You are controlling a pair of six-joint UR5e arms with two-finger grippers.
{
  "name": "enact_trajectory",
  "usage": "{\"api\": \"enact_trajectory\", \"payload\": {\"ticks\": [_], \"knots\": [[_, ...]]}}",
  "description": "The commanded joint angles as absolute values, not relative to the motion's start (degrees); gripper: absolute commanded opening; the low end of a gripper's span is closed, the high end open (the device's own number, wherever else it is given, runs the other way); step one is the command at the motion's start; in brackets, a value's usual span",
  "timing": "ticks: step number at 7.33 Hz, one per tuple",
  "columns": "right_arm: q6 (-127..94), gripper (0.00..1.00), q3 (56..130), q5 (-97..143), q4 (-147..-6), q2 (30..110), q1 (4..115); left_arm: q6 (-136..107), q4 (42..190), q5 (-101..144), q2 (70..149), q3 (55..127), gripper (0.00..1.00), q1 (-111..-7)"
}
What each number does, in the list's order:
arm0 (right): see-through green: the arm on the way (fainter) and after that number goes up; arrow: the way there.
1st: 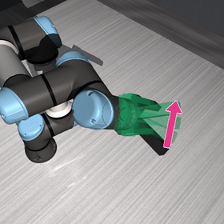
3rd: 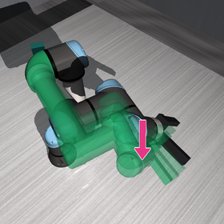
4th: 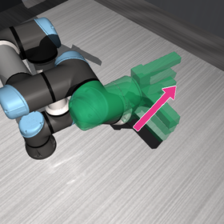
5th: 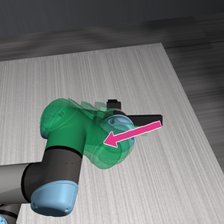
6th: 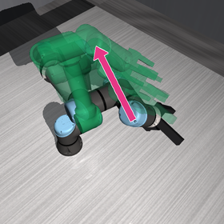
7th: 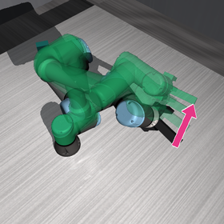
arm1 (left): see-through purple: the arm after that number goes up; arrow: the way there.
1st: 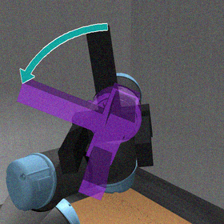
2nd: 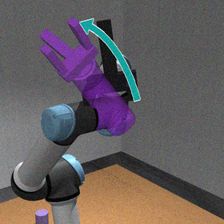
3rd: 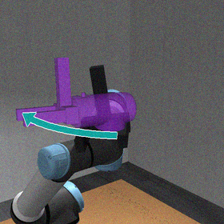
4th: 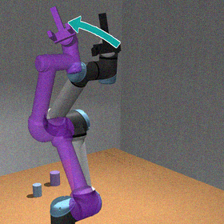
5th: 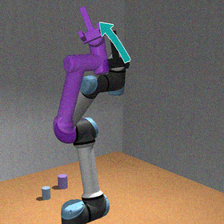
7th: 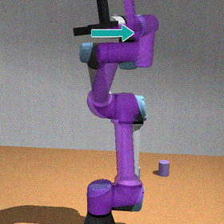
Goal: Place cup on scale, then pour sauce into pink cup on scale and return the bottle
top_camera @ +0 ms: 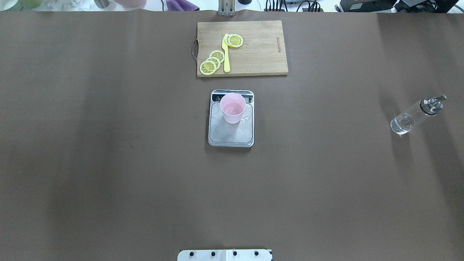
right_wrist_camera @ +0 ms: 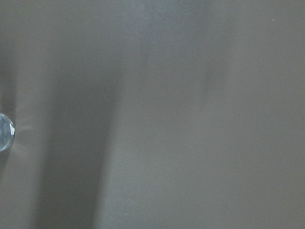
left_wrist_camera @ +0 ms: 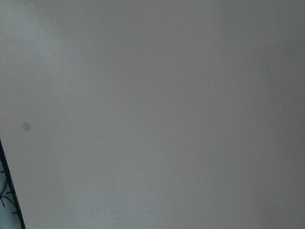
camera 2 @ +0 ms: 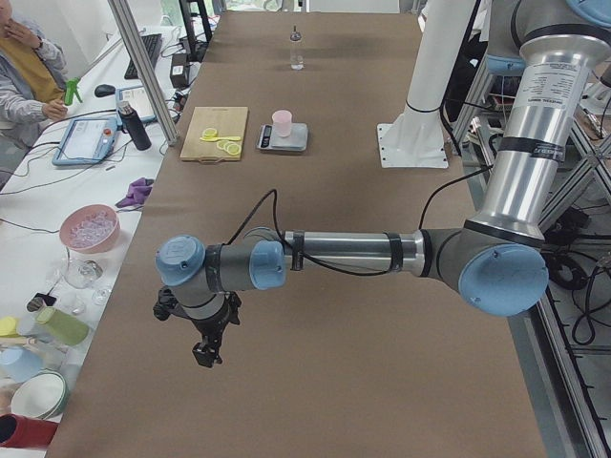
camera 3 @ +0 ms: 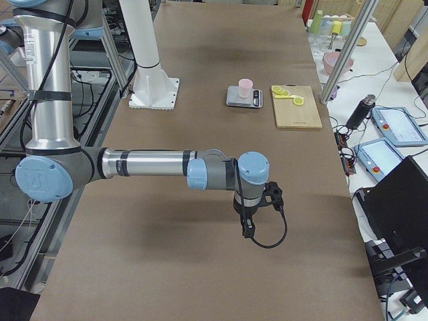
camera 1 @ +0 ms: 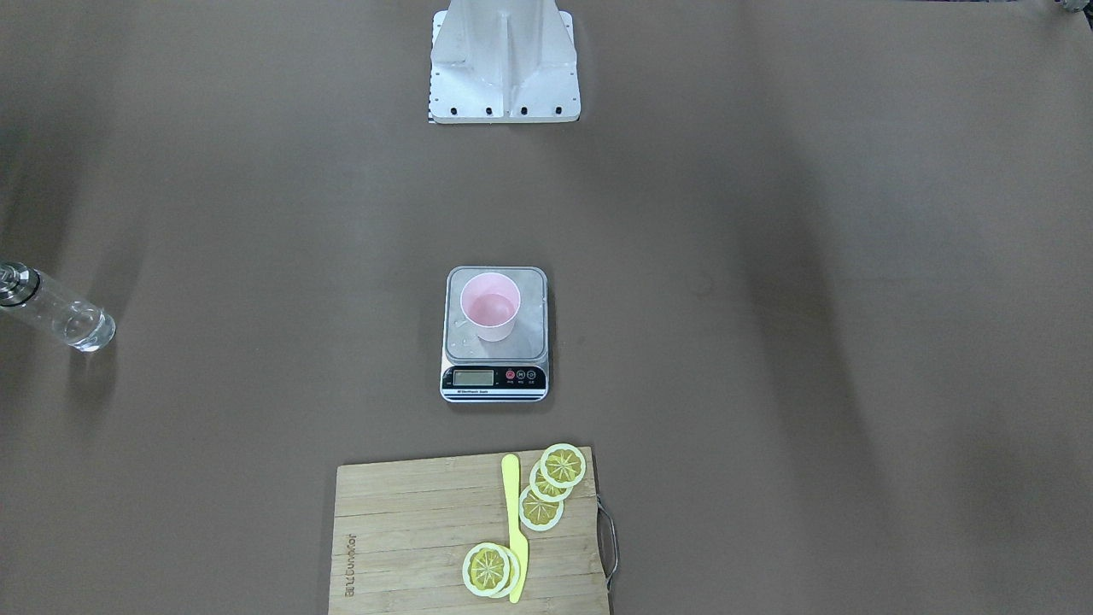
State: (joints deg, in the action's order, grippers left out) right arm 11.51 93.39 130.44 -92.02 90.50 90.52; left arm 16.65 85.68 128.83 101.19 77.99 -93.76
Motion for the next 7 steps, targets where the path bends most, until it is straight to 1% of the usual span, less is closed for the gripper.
{"api": "enact_trajectory", "payload": {"ticks": [1,2,4,7], "knots": [[11.51,1.00,93.69,130.17,-92.29,90.88,90.44,12.15,85.87,128.85,101.16,79.54,0.98,-93.52],[11.43,1.00,93.60,130.08,-92.29,90.79,90.44,9.00,85.61,128.93,101.25,80.06,0.98,-93.52],[11.34,1.00,93.60,130.25,-92.29,91.23,90.44,6.51,78.09,131.55,104.31,80.51,0.98,-93.43],[10.81,1.00,93.25,131.04,-92.11,91.49,90.44,6.85,78.74,131.66,104.33,82.78,0.98,-92.38]]}}
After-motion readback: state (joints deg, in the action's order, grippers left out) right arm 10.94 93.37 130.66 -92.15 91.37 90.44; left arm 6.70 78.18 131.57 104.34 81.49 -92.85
